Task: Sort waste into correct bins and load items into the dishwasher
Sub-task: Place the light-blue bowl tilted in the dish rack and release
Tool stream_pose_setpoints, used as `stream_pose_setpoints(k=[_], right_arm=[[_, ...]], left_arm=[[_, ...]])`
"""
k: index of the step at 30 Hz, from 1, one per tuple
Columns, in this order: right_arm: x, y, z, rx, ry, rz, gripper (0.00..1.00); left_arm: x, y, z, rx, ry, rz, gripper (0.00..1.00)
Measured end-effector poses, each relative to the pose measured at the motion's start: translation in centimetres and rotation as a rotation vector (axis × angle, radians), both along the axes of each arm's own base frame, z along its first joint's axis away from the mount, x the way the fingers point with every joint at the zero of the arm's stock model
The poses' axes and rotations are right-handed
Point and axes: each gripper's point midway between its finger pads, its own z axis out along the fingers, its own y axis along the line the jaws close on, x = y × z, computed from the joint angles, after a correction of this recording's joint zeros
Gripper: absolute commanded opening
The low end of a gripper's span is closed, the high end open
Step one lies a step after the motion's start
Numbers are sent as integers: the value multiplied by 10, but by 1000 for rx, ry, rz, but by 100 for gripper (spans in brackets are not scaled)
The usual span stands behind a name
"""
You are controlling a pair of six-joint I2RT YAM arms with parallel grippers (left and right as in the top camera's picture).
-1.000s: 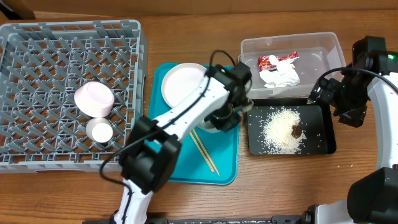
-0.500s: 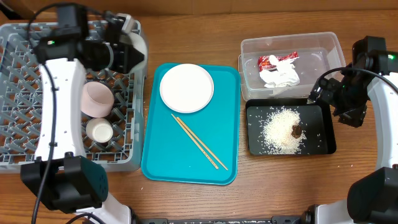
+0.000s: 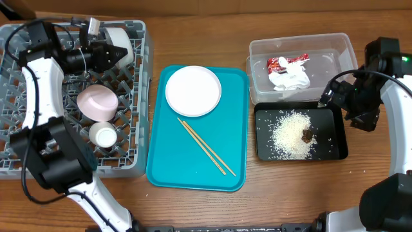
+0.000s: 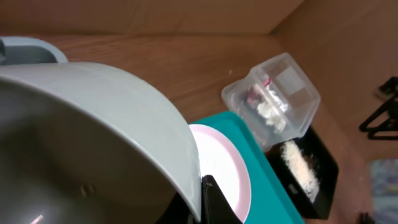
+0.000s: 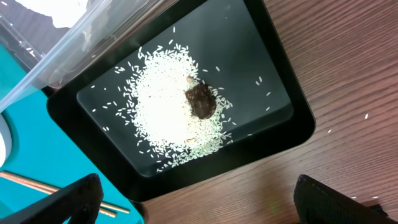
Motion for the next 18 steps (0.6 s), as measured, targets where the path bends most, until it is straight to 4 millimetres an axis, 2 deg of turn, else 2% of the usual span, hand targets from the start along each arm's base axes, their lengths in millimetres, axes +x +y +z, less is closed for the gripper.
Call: stream_pose_setpoints(k=[3, 7, 8, 11, 12, 13, 14, 16, 17, 18], right_arm=[[0, 0, 0, 0, 0, 0, 100], [0, 0, 0, 1, 0, 0, 100], [0, 0, 0, 0, 0, 0, 100], [0, 0, 0, 1, 1, 0, 100], [0, 0, 0, 1, 0, 0, 100], [0, 0, 0, 0, 0, 0, 100], [0, 0, 0, 1, 0, 0, 100], [0, 0, 0, 1, 0, 0, 100], [0, 0, 0, 0, 0, 0, 100], [0, 0, 0, 1, 0, 0, 100]], left_arm=[[5, 15, -22, -92, 23, 8, 4], [4, 32, -29, -155, 24, 30, 5], [3, 38, -30, -159, 29, 41, 10], [-2, 55, -34, -160, 59, 85, 49], [-3, 58, -36, -156, 69, 94, 58], [-6, 63, -39, -154, 98, 114, 59], [-8, 67, -41, -149, 106, 124, 68], [-12, 76, -45, -149, 131, 150, 77], [-14, 81, -46, -148, 145, 163, 88], [-17, 86, -49, -145, 160, 178, 93]])
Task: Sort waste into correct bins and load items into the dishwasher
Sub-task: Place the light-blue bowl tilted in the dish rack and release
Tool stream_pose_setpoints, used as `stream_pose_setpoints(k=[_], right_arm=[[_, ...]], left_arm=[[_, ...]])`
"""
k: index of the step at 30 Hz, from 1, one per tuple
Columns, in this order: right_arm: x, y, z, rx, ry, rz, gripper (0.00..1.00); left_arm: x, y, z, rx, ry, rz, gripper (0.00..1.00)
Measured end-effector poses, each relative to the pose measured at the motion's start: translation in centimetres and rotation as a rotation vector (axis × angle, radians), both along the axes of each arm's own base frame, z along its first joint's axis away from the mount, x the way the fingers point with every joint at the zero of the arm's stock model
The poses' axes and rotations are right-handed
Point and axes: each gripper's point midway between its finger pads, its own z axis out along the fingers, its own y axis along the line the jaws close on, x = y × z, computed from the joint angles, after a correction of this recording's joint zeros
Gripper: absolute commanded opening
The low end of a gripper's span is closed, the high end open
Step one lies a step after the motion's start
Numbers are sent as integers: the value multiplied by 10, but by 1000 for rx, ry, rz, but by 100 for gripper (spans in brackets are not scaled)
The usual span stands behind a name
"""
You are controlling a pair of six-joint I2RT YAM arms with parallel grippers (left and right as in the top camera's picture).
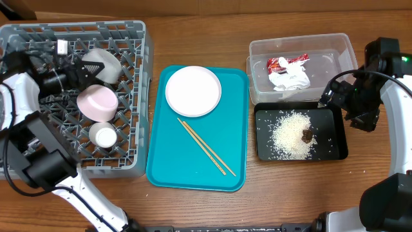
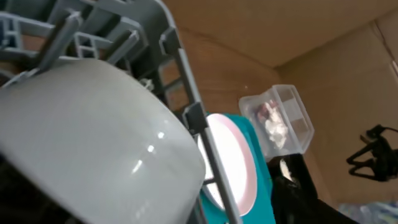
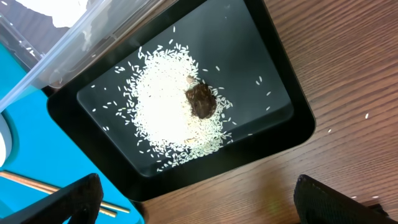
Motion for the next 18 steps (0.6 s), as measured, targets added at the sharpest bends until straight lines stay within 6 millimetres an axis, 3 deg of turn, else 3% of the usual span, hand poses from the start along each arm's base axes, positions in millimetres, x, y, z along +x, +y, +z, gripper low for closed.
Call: stream_pose_setpoints(k=[2, 11, 14, 18], right_arm=[[0, 0, 0, 1, 1, 0, 100], [-2, 0, 0, 2, 9, 0, 100], [-2, 0, 0, 2, 9, -1, 100], [-3, 0, 0, 2, 11, 0, 100]], left_arm=[[-4, 8, -4, 8, 28, 21, 100], [-19, 43, -5, 86, 104, 120, 100], [-27, 45, 36, 181, 81, 167, 100], [-47, 33, 85, 315, 153, 275, 100]])
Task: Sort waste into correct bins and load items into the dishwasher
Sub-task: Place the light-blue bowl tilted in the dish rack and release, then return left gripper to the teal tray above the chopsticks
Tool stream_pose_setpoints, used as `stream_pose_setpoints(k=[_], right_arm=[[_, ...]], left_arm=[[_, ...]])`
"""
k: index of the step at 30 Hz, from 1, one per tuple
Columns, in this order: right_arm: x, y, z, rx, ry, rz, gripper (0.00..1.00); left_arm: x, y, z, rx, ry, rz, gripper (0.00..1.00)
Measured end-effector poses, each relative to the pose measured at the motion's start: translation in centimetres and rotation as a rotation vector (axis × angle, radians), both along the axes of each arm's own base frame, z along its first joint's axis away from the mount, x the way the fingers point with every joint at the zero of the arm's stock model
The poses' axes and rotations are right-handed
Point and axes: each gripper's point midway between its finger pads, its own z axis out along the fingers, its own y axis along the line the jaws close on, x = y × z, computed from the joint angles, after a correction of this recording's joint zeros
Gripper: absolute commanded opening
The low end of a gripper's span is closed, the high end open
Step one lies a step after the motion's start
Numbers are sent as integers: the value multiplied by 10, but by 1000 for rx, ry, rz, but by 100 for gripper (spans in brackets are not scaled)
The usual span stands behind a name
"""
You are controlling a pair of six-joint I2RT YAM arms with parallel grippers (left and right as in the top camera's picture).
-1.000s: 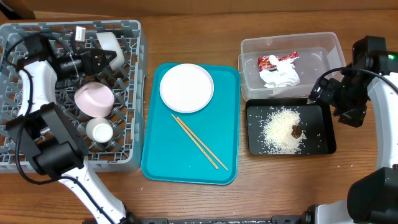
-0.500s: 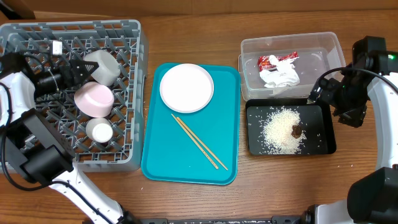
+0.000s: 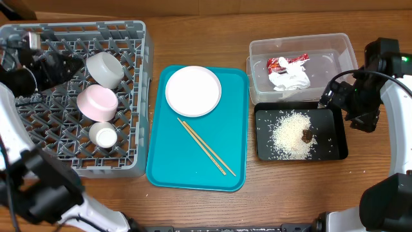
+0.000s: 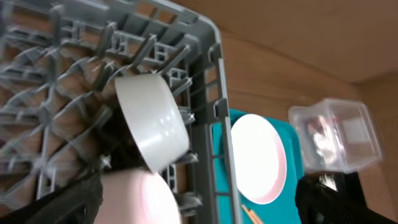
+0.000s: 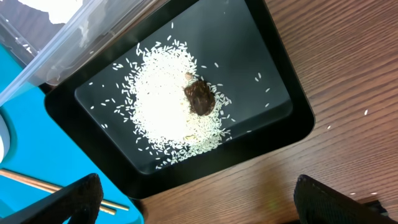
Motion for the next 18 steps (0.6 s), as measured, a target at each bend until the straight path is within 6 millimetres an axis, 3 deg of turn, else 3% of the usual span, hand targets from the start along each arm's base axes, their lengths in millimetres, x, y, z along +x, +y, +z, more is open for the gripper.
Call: stream_pose_setpoints(k=[2, 4, 6, 8, 13, 18], right_arm=[[0, 0, 0, 0, 1, -1, 100], [0, 0, 0, 0, 1, 0, 100], [0, 0, 0, 1, 1, 0, 100], [0, 0, 0, 0, 0, 0, 100], [0, 0, 0, 0, 2, 0, 100], [-2, 0, 0, 1, 8, 0, 100]], left_arm=[[-7, -6, 6, 25, 69, 70, 100], [-24, -21, -1, 19, 235, 168, 100], [-28, -36, -8, 9, 324, 217, 100], [-28, -53, -10, -15, 362, 212, 87], [-44, -100, -18, -41, 505, 169, 84], [-76, -143, -34, 89, 696, 134, 85]])
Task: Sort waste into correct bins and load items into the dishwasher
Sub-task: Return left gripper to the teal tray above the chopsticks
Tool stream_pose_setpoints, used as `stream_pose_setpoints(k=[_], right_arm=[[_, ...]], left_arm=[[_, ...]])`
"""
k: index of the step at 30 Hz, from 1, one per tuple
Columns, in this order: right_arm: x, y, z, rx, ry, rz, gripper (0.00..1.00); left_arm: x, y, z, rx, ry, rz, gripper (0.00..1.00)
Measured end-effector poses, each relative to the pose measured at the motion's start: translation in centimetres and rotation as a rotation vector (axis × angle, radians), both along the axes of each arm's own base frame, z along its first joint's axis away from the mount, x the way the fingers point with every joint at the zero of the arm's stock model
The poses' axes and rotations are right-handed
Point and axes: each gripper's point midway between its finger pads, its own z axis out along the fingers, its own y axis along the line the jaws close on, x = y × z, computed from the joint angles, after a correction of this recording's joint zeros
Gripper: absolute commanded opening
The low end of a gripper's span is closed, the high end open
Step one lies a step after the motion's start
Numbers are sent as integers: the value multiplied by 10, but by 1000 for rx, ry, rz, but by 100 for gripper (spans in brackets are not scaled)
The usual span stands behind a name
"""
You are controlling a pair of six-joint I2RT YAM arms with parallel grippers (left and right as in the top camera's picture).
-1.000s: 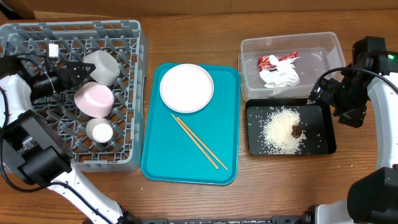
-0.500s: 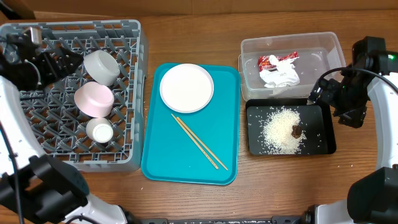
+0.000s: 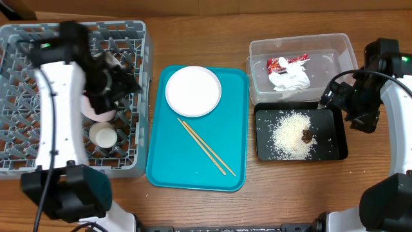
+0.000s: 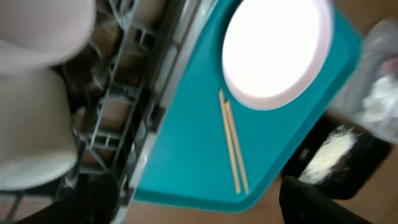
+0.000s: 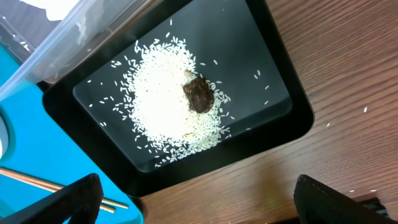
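My left gripper (image 3: pixel 124 81) hangs open and empty over the right side of the grey dish rack (image 3: pixel 138 38), its picture blurred. In the left wrist view its dark fingertips (image 4: pixel 93 200) frame the teal tray (image 4: pixel 186 137), the white plate (image 4: pixel 277 50) and the chopsticks (image 4: pixel 233 149). The rack holds a pink bowl (image 3: pixel 95 109) and a small white cup (image 3: pixel 103 135); the grey bowl is hidden under my arm. My right gripper (image 5: pixel 211 208) stands open over bare wood beside the black tray (image 5: pixel 273 56) of rice with a brown lump (image 5: pixel 199 96).
A clear bin (image 3: pixel 335 48) behind the black tray holds a red wrapper (image 3: pixel 283 62) and crumpled tissue (image 3: pixel 291 78). The plate (image 3: pixel 193 90) and chopsticks (image 3: pixel 206 146) lie on the teal tray (image 3: pixel 167 161) between the rack and the bins.
My left arm has moved from the rack's far left to over its right side, near the teal tray. The left gripper is still open. The right arm has not moved.
My left gripper first held the grey bowl above the back of the rack. Then the bowl was down in the rack with the gripper at it. Then the gripper was open at the far left, the bowl left in the rack. Now it is beside the tray.
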Motion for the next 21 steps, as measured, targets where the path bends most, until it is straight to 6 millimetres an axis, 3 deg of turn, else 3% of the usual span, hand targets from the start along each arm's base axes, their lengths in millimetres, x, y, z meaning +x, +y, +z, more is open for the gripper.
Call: stream_pose_setpoints(k=[2, 5, 9, 14, 18, 21], right_arm=[[0, 0, 0, 0, 1, 0, 100], [0, 0, 0, 0, 1, 0, 100], [0, 0, 0, 0, 1, -1, 100], [0, 0, 0, 0, 0, 0, 100], [0, 0, 0, 0, 1, 0, 100], [0, 0, 0, 0, 1, 0, 100]], left_arm=[[-13, -24, -4, 73, 66, -50, 85], [-41, -35, -3, 163, 166, -67, 85], [-66, -64, 17, 240, 106, -118, 87], [-94, -89, 34, 253, -105, -78, 89], [-83, -108, -2, 225, -149, -8, 89], [-71, -126, -49, 213, -138, 10, 89]])
